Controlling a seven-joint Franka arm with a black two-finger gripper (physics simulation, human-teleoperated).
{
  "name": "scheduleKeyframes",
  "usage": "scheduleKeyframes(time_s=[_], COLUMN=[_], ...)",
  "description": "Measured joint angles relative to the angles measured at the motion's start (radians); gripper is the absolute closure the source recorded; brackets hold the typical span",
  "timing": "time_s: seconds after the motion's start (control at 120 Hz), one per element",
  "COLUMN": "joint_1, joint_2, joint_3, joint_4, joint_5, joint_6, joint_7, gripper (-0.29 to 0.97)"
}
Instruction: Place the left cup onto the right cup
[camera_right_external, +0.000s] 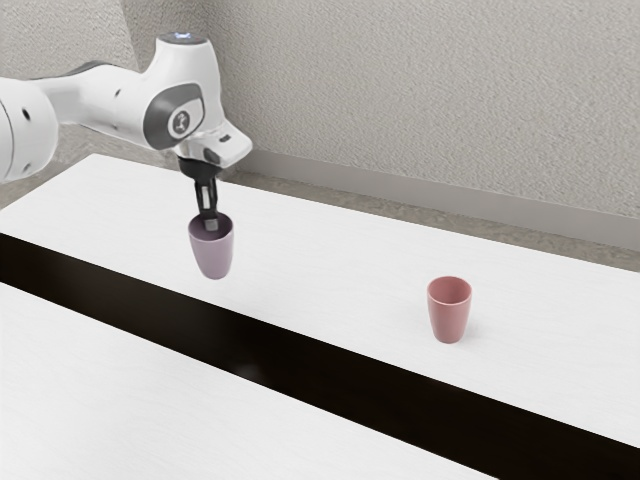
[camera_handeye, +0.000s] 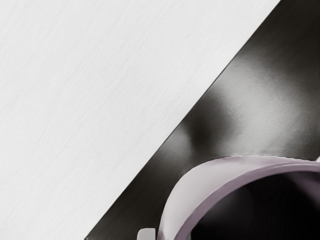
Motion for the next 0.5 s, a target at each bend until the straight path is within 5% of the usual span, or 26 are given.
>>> scheduleKeyframes(time_s=[0.5], joint_1=[-0.025], joint_2=[0.006], joint_3=[0.000], joint_4=[0.146], joint_5=[0.043], joint_6=[-0.125], joint_7=[-0.001], gripper=[0.79])
